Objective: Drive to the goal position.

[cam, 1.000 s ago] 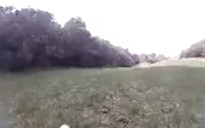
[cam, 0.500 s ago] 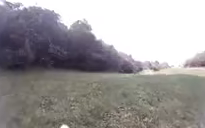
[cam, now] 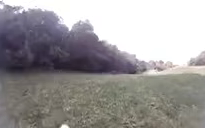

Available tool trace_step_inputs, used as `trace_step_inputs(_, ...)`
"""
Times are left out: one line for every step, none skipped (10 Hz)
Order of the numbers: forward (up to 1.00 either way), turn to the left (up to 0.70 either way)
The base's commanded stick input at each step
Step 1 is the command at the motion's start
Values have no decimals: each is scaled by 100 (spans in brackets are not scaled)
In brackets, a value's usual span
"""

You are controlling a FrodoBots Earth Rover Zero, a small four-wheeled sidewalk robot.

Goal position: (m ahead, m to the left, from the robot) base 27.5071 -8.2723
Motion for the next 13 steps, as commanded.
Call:
trace_step_inputs(85, 0)
trace_step_inputs(85, -31)
trace_step_inputs(85, -34)
trace_step_inputs(85, -34)
trace_step_inputs(85, -34)
trace_step_inputs(85, -26)
trace_step_inputs(85, -3)
trace_step_inputs(85, 0)
trace_step_inputs(85, 0)
trace_step_inputs(85, 0)
trace_step_inputs(85, 0)
trace_step_inputs(85, 0)
trace_step_inputs(85, 0)
